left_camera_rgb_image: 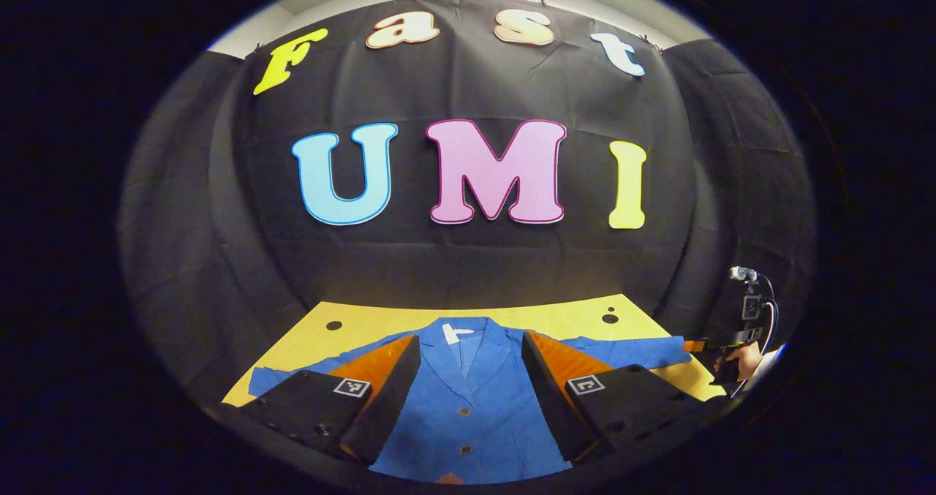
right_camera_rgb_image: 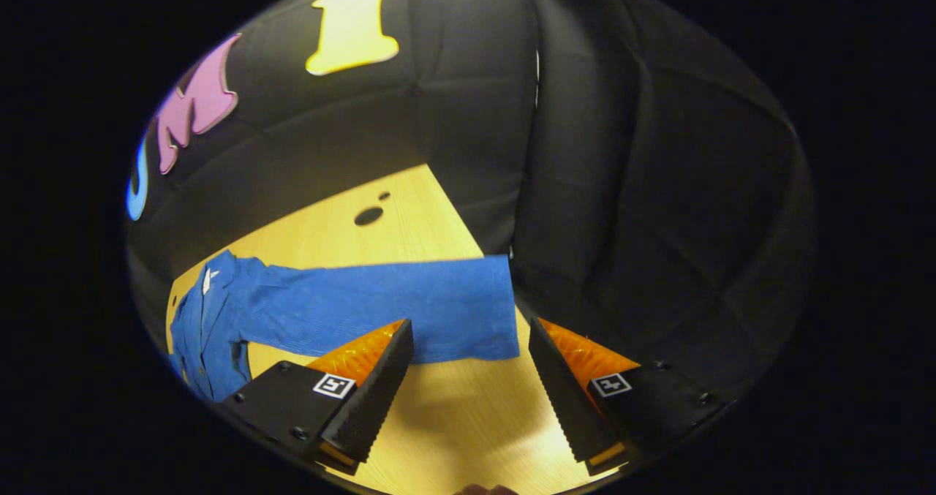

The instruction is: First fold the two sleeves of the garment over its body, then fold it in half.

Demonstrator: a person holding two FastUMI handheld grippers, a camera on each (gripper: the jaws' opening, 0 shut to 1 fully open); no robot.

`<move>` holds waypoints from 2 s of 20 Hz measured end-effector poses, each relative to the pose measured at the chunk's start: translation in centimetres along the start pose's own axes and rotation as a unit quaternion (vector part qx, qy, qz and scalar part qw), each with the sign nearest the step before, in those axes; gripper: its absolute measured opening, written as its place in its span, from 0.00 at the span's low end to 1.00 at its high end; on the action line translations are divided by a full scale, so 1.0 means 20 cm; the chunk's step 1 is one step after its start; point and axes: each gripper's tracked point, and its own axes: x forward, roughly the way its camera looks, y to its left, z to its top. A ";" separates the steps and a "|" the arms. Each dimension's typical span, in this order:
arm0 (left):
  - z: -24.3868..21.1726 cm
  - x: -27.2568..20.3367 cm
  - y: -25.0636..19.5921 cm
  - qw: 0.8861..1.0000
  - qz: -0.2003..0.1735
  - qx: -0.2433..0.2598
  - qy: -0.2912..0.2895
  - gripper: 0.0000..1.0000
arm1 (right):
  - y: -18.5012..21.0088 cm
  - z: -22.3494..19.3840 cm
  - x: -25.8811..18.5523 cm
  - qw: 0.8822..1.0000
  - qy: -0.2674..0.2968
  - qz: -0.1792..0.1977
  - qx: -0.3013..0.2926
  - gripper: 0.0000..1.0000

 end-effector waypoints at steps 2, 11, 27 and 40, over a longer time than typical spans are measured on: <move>-0.02 0.03 -0.03 1.000 0.009 0.007 0.010 0.80 | -0.02 -0.05 0.09 0.999 0.031 0.000 0.022 0.99; -0.10 0.13 -0.20 0.999 -0.003 -0.007 0.043 0.80 | -0.07 -0.02 0.18 0.999 0.008 -0.044 -0.024 0.62; -0.10 -0.06 0.22 1.000 0.000 -0.024 -0.001 0.81 | 0.58 0.43 -0.51 0.992 -0.120 0.029 0.022 0.01; -0.38 -0.32 1.45 0.996 0.069 -0.063 0.001 0.81 | 2.40 0.17 -1.02 0.970 -0.146 0.169 -0.095 0.01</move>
